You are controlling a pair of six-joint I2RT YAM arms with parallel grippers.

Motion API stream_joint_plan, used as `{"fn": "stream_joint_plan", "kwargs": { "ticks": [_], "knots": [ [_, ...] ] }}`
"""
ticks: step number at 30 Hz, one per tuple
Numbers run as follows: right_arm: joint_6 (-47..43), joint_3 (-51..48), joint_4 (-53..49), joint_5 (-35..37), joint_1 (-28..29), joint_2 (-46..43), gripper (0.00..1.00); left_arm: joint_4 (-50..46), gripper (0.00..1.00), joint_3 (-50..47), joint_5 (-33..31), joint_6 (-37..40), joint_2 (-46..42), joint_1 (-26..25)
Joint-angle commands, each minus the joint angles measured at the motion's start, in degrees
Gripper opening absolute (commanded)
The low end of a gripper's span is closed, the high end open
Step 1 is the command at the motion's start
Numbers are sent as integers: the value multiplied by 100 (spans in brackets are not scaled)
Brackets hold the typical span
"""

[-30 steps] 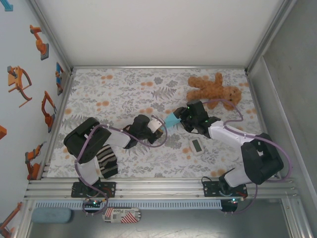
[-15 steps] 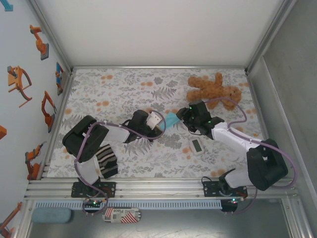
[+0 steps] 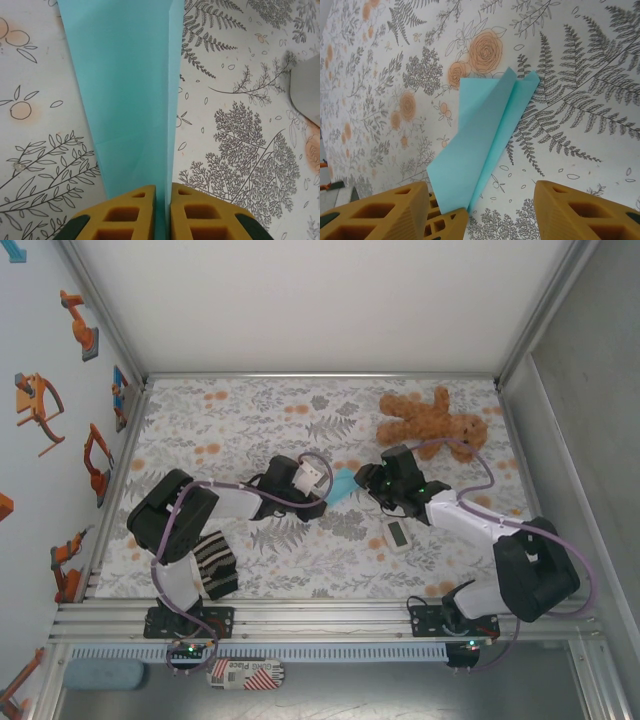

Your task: Fold a paper plane with a square sheet of paper (pick it up from the middle)

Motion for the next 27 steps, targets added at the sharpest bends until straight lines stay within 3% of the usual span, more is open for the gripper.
{"fn": "stream_joint_plan", "kwargs": {
  "ticks": [1, 27],
  "knots": [
    [-207, -103, 367, -207, -22, 173, 56, -523, 12, 251, 346, -255, 132, 54],
    [-691, -262, 1719, -1231, -13, 1085, 49, -1820, 9, 1006, 641, -394, 579, 137]
  ]
}}
